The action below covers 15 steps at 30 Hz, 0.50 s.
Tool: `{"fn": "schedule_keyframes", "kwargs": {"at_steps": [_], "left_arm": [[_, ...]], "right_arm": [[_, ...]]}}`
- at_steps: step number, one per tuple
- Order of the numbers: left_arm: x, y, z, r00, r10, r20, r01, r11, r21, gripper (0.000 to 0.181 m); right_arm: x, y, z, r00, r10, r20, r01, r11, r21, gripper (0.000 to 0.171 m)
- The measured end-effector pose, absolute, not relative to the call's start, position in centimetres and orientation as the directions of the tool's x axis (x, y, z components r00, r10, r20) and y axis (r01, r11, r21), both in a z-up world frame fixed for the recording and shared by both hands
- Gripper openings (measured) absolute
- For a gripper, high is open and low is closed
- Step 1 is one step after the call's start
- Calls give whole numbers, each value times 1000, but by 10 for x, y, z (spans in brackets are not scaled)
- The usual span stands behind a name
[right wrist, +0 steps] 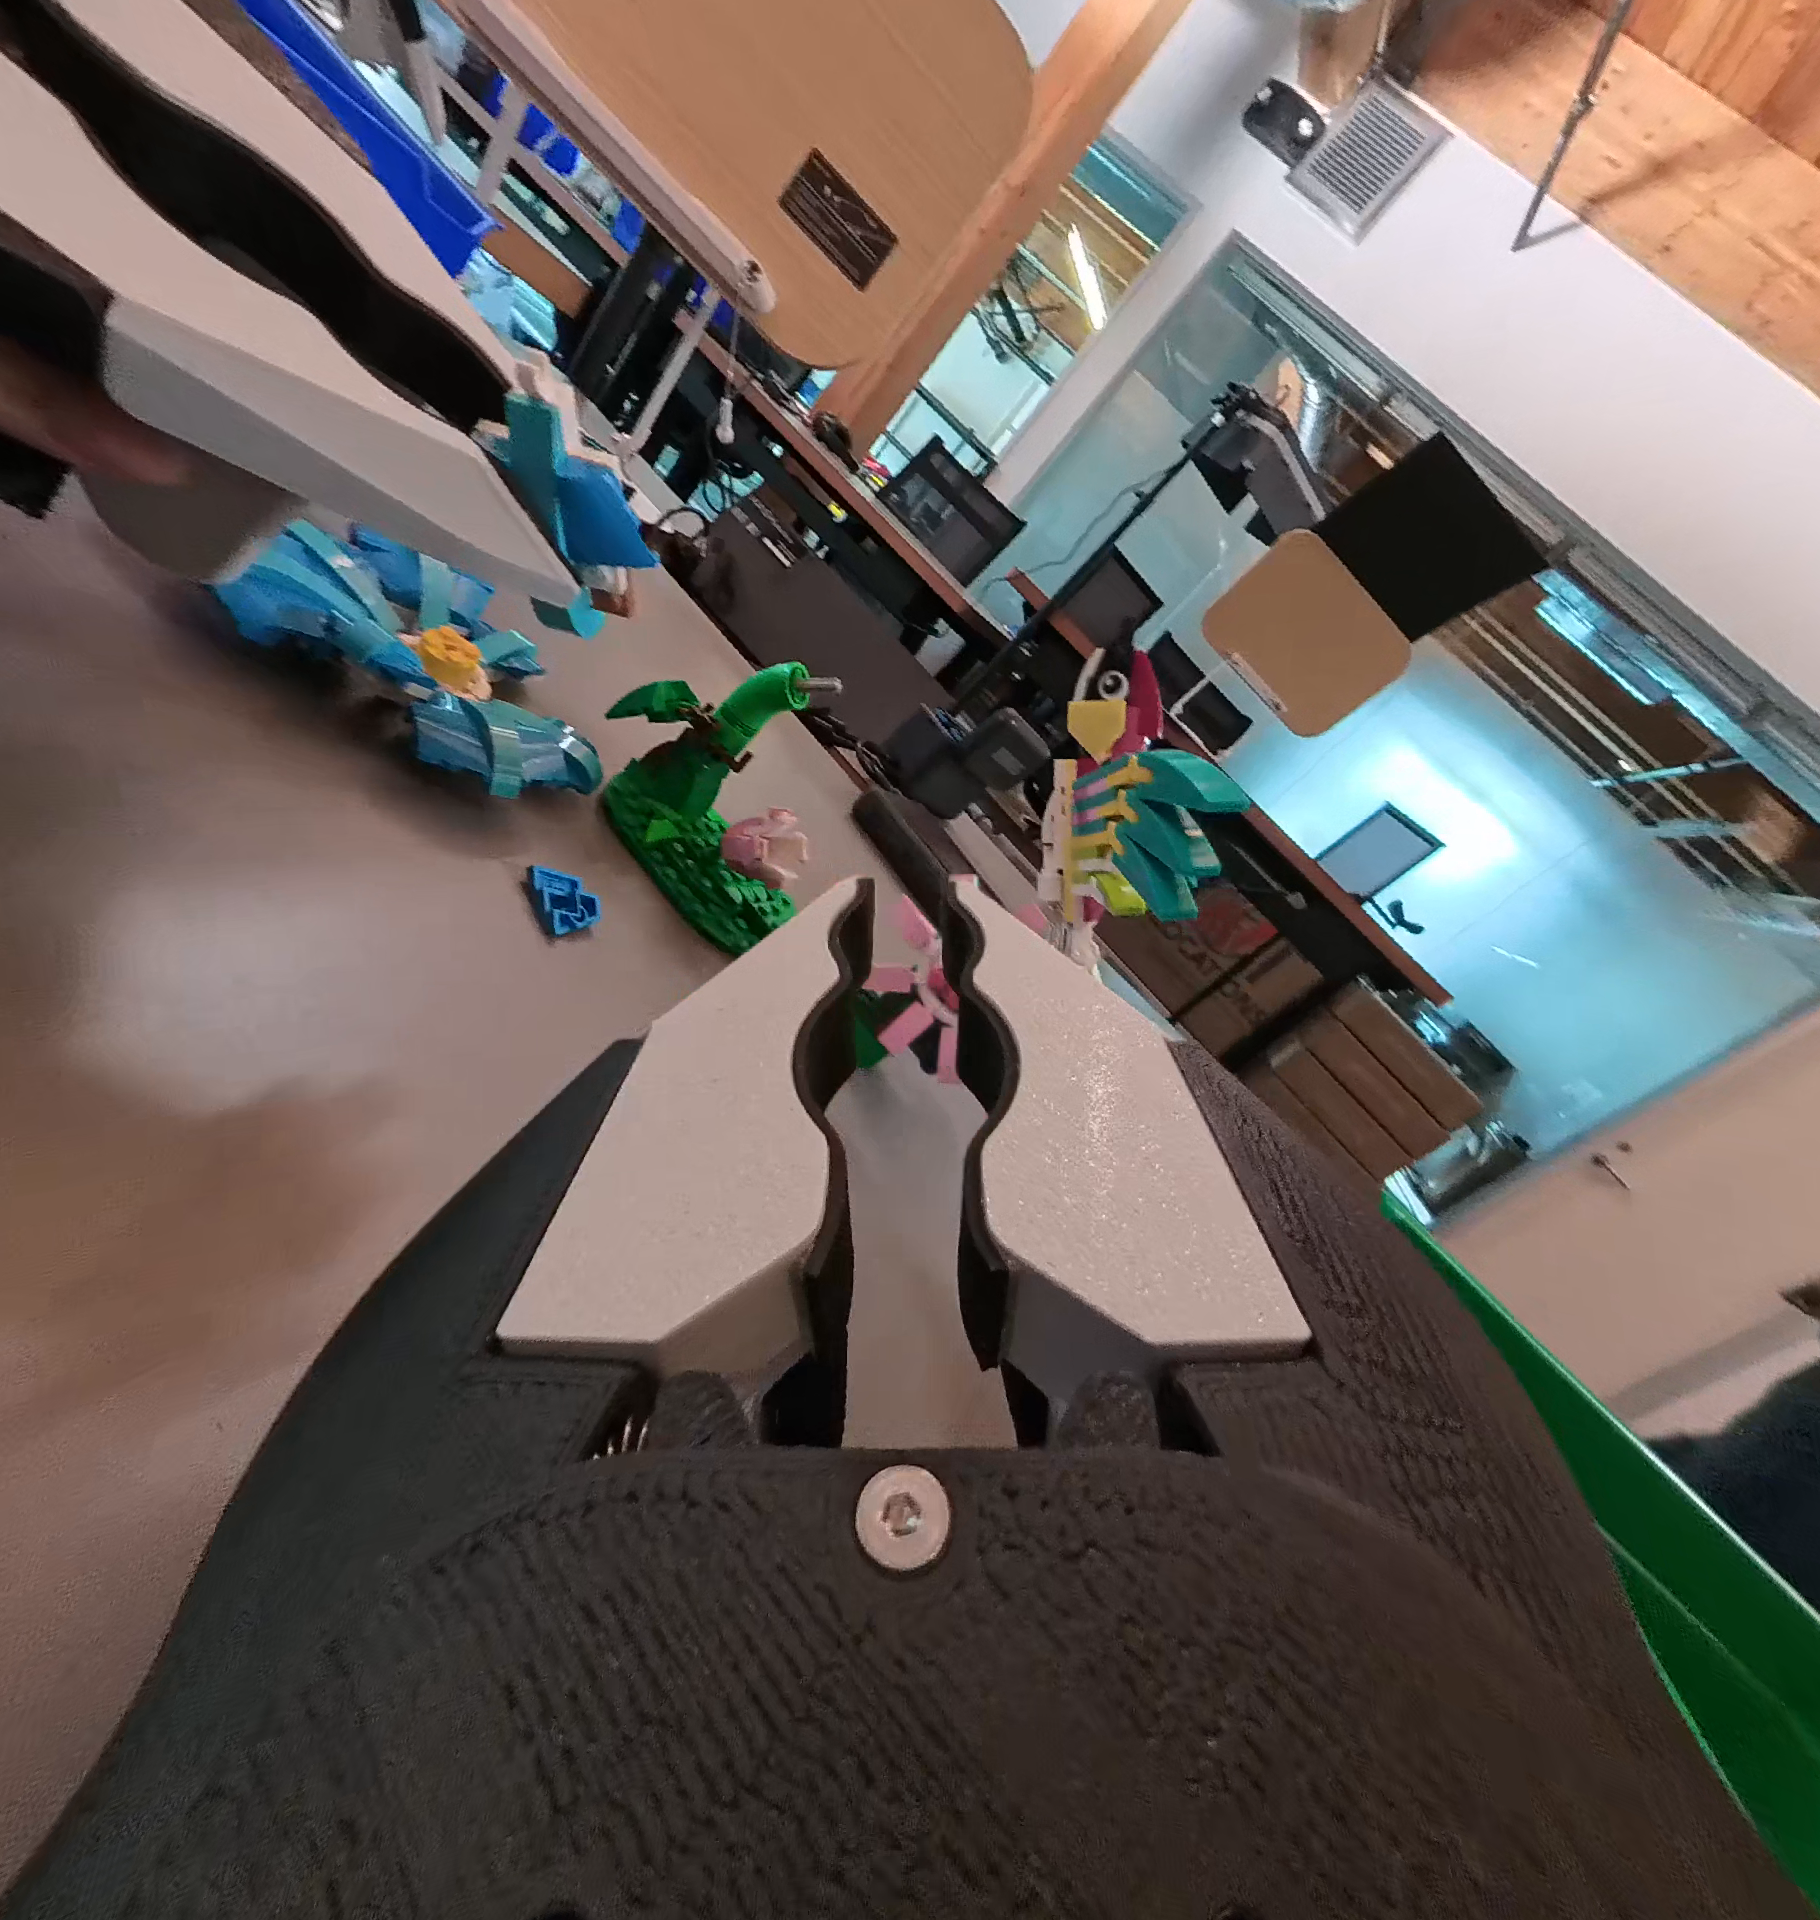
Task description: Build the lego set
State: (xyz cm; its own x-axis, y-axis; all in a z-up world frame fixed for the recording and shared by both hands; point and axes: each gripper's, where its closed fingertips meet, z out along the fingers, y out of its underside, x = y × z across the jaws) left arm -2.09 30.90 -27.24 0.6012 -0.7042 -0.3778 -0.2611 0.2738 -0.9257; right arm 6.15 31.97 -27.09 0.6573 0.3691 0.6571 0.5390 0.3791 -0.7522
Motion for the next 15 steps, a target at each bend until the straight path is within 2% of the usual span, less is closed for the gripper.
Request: {"fn": "schedule_keyframes", "kwargs": {"at_steps": [15], "left_arm": [[-17,306,-270,589,-709,-387,-255,292,-922,12]], "right_arm": [[92,327,-268,716,250,652,585,294,-756,10]]}}
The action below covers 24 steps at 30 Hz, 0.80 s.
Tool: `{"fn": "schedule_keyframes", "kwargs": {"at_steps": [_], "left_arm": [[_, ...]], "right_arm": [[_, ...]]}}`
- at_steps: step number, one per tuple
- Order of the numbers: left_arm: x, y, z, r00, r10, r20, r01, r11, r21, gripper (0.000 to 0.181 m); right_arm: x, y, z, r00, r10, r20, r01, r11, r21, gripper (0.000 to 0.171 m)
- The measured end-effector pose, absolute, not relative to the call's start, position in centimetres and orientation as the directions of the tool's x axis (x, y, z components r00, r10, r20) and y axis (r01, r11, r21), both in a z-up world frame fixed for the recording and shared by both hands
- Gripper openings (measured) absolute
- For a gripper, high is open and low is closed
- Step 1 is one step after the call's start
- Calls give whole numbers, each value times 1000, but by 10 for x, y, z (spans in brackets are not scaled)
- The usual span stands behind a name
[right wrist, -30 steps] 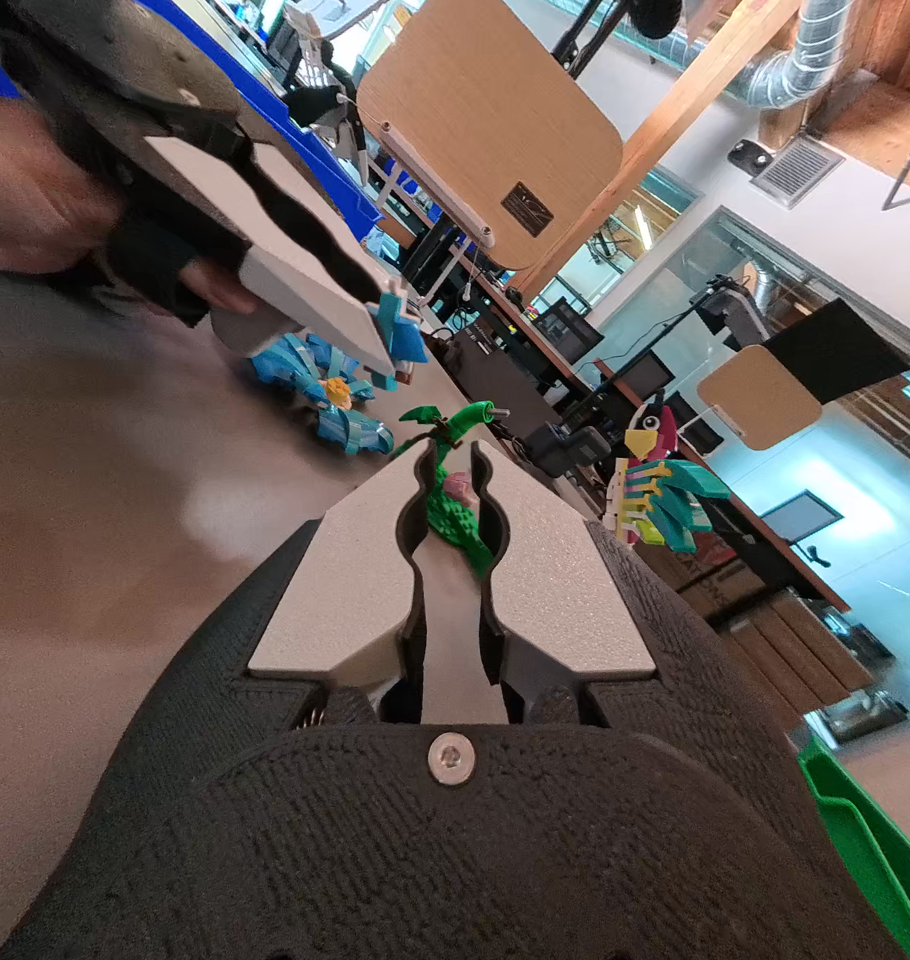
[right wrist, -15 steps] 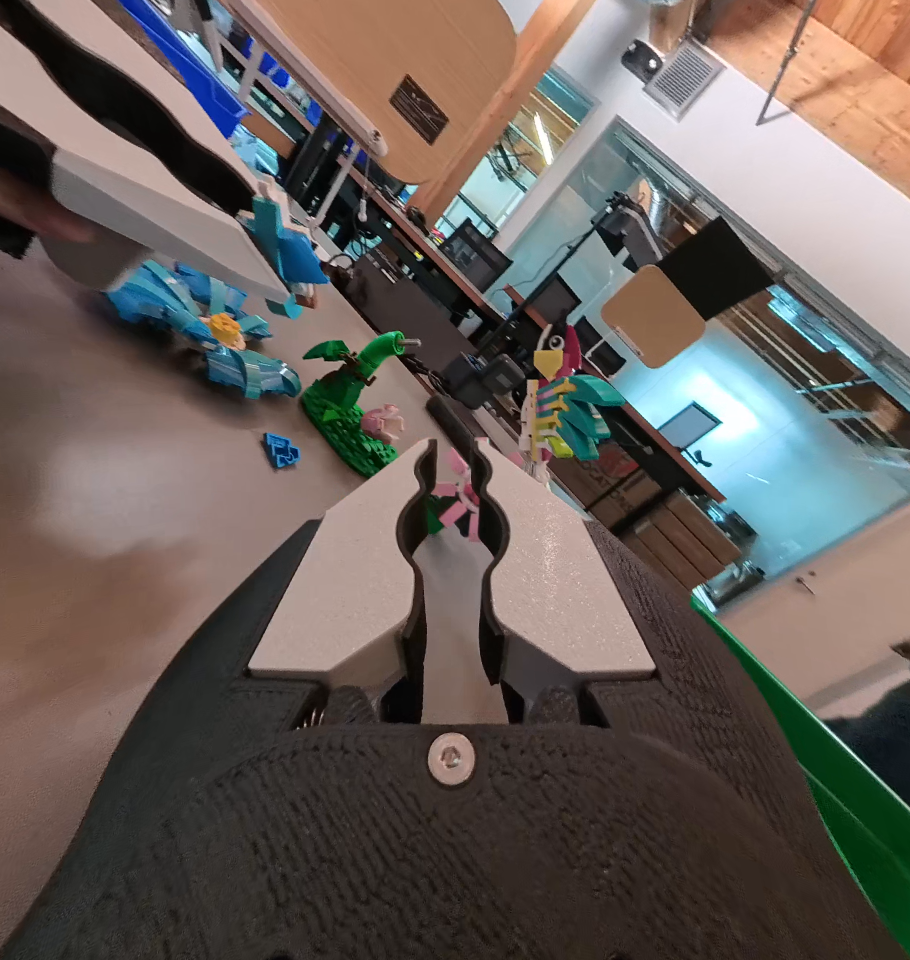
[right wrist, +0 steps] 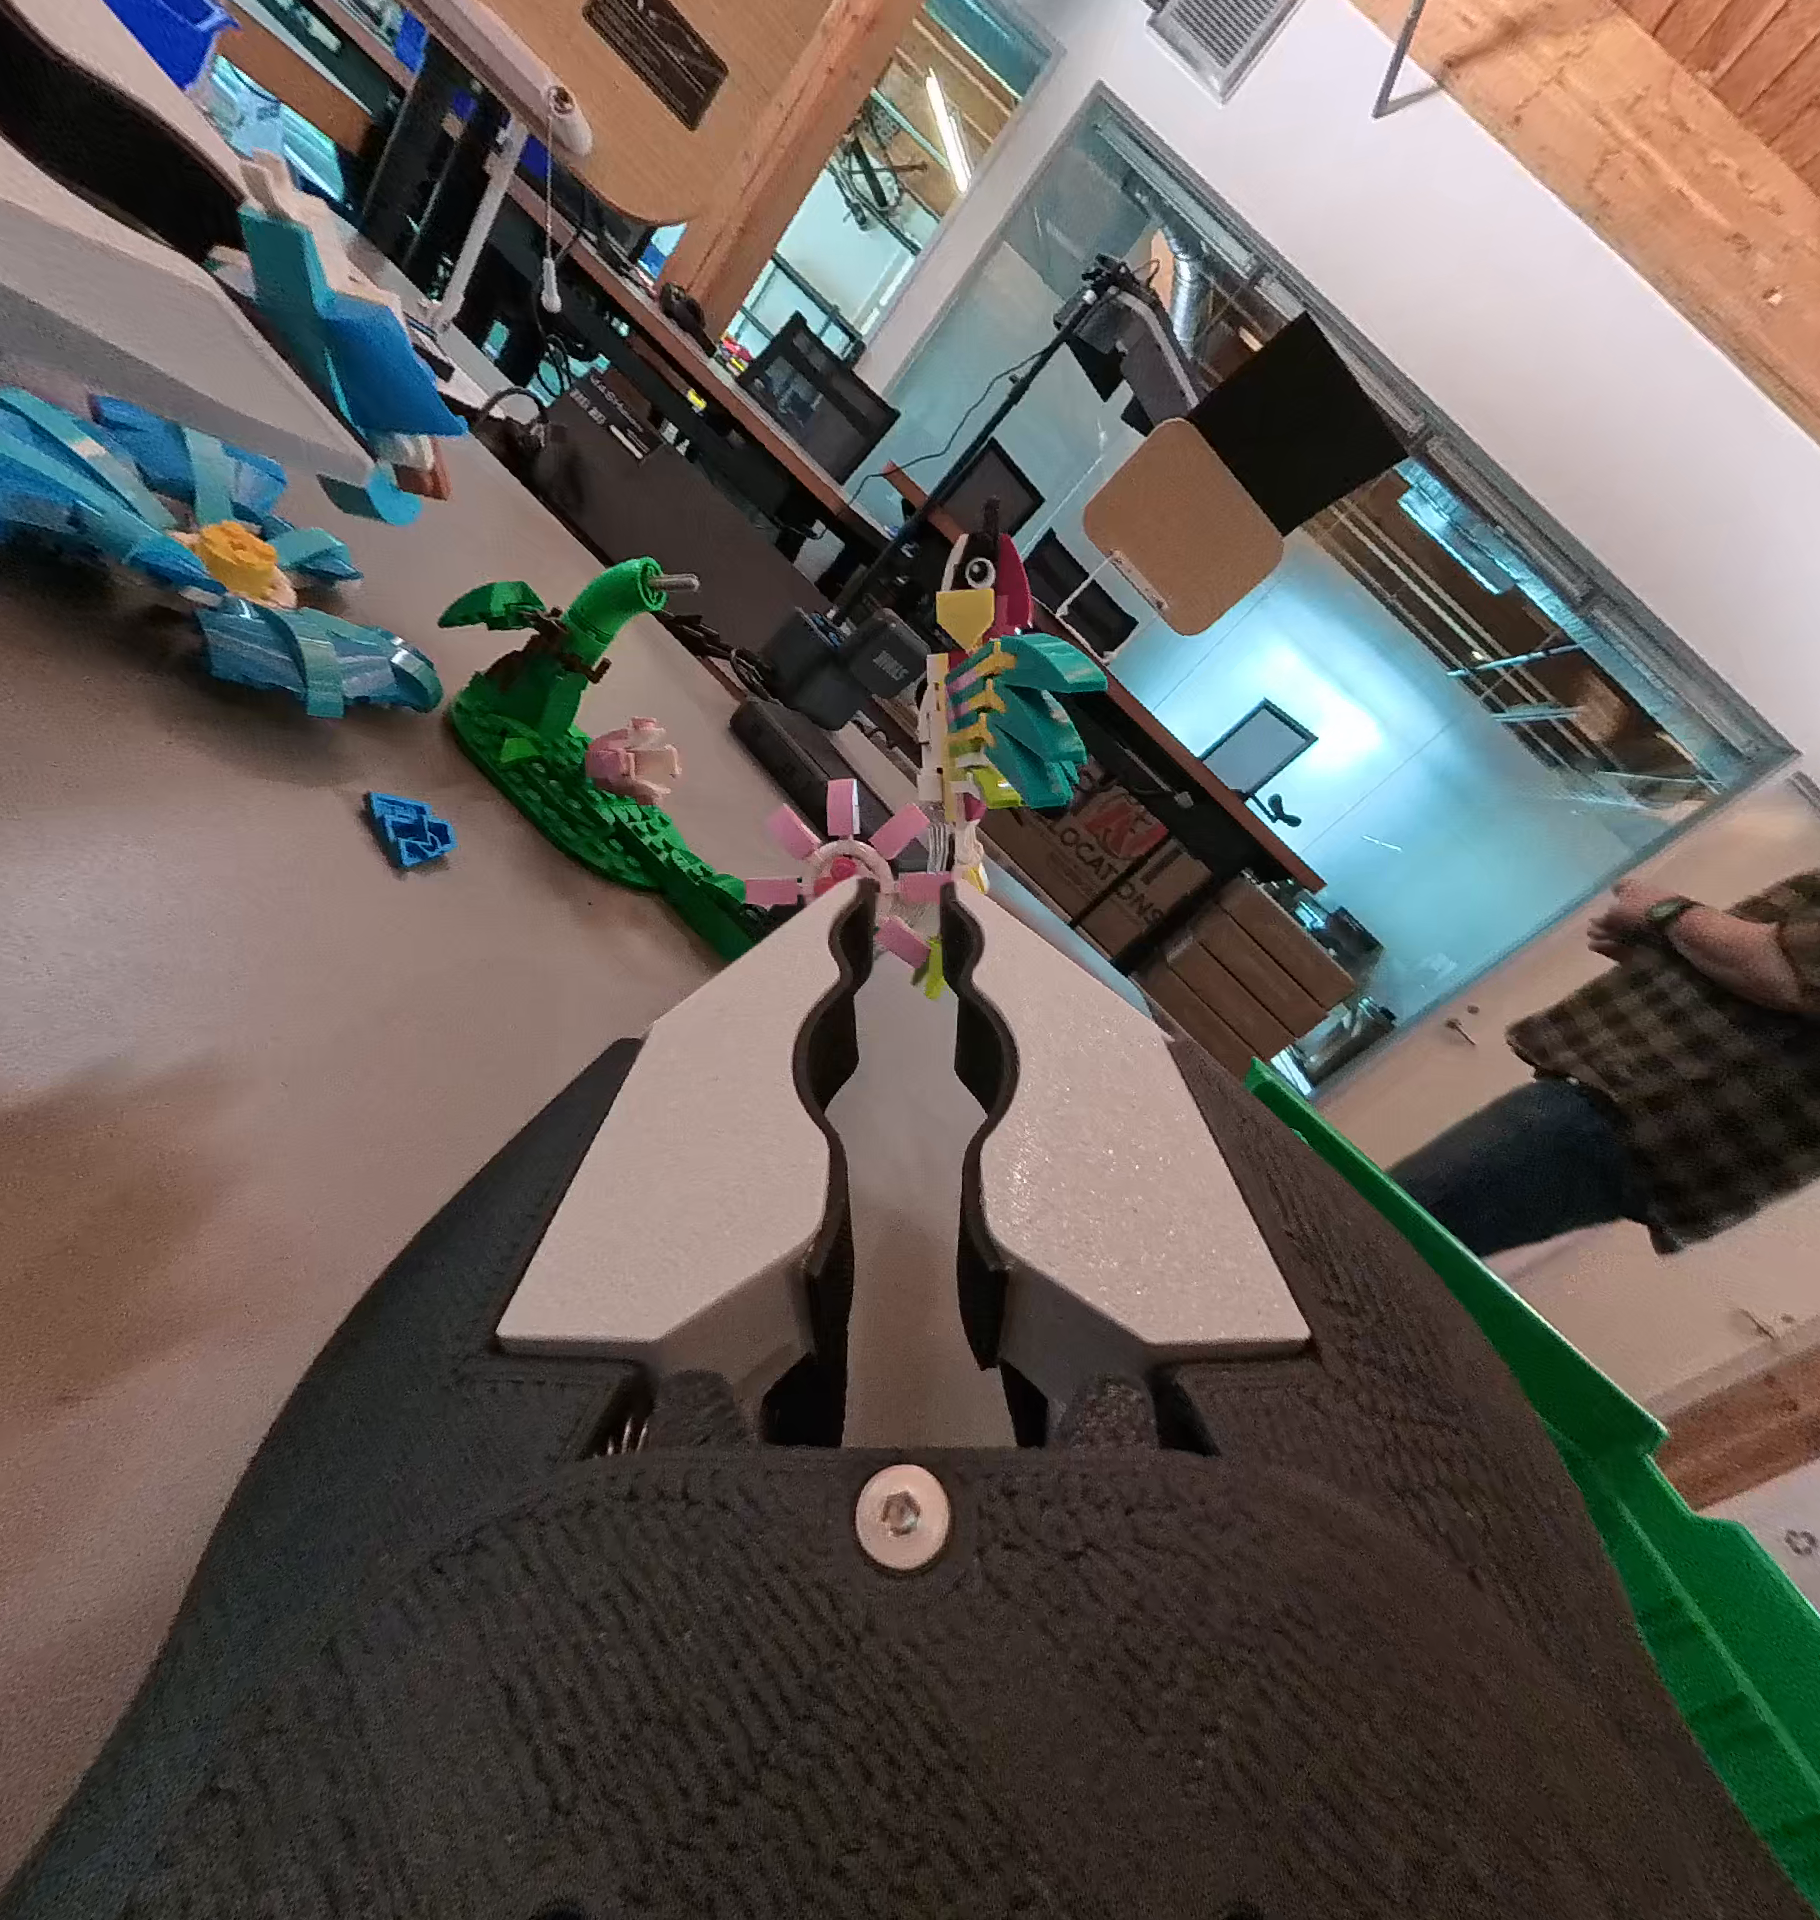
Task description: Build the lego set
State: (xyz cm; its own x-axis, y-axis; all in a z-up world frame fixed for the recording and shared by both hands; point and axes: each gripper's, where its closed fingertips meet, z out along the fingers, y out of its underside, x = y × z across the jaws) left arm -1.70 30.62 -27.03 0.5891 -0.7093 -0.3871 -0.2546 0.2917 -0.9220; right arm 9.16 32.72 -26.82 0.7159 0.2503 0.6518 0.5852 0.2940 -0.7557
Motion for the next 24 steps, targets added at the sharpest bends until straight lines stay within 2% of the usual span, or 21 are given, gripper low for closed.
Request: {"fn": "schedule_keyframes", "kwargs": {"at_steps": [10,13,16,19,24], "left_arm": [[-20,308,-265,610,-677,-413,-265,316,-911,12],[-37,323,-265,693,-576,-433,-327,284,-901,12],[-55,336,-261,774,-512,-374,-294,232,-927,12],[-69,341,-255,823,-487,-293,-218,207,-954,12],[-73,343,-254,836,-481,-263,-189,196,-962,12]], "right_arm": [[105,326,-260,748,233,621,555,293,-779,12],[109,324,-261,771,330,544,482,256,-838,20],[113,325,-269,790,476,387,368,138,-920,29],[111,319,-284,766,597,238,310,-19,-951,36],[105,298,-332,666,737,111,428,-256,-867,36]]}}
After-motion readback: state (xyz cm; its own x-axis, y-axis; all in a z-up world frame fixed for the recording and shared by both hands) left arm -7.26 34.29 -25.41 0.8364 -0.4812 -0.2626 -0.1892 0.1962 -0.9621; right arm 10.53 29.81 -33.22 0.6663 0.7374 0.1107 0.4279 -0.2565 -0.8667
